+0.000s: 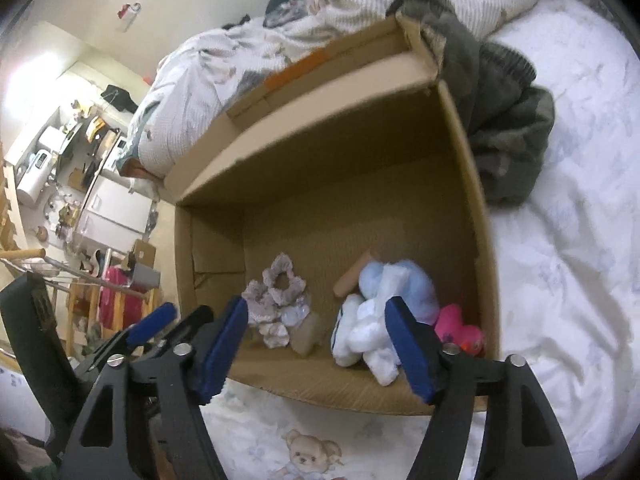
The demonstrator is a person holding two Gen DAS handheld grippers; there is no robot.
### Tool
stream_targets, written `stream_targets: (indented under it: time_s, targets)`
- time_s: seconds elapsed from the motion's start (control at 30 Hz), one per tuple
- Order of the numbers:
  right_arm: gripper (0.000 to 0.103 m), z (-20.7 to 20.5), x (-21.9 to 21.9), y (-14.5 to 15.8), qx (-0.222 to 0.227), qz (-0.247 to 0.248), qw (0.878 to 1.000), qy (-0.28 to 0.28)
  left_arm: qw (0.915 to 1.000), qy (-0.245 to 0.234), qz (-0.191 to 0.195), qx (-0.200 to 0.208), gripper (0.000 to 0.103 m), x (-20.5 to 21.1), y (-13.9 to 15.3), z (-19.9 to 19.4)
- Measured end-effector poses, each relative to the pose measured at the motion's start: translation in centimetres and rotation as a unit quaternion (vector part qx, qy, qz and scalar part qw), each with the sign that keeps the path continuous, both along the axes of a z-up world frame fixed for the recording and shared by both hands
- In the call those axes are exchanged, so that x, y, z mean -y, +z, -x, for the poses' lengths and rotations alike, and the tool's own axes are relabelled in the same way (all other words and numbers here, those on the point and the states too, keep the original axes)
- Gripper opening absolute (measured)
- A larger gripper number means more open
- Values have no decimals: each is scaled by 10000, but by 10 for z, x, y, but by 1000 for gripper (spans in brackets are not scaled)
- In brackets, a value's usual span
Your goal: Organize soft objects
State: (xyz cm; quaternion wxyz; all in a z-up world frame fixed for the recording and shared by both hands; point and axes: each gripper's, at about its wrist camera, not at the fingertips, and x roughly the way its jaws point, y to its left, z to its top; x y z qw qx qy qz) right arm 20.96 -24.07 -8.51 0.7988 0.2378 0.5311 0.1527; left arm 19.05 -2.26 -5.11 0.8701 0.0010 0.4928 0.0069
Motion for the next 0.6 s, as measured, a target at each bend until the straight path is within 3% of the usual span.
stream_targets:
  time_s: [0.2,0.37,0.53,0.6]
  targets:
    - [78,11,0,17,327,142,9994,-41,9991,110,-169,378,62,-9,19,11]
    - [100,23,2,38,604,346,9975,-104,9972,228,-315,638,62,-19,36,24]
    - [103,41,9,64,939,416,9942,-307,9974,266,-230,628,73,-31,49,38]
    - [103,49,11,74,1089,433,9925,-353,9970,342,-178,672,83,-37,57,46]
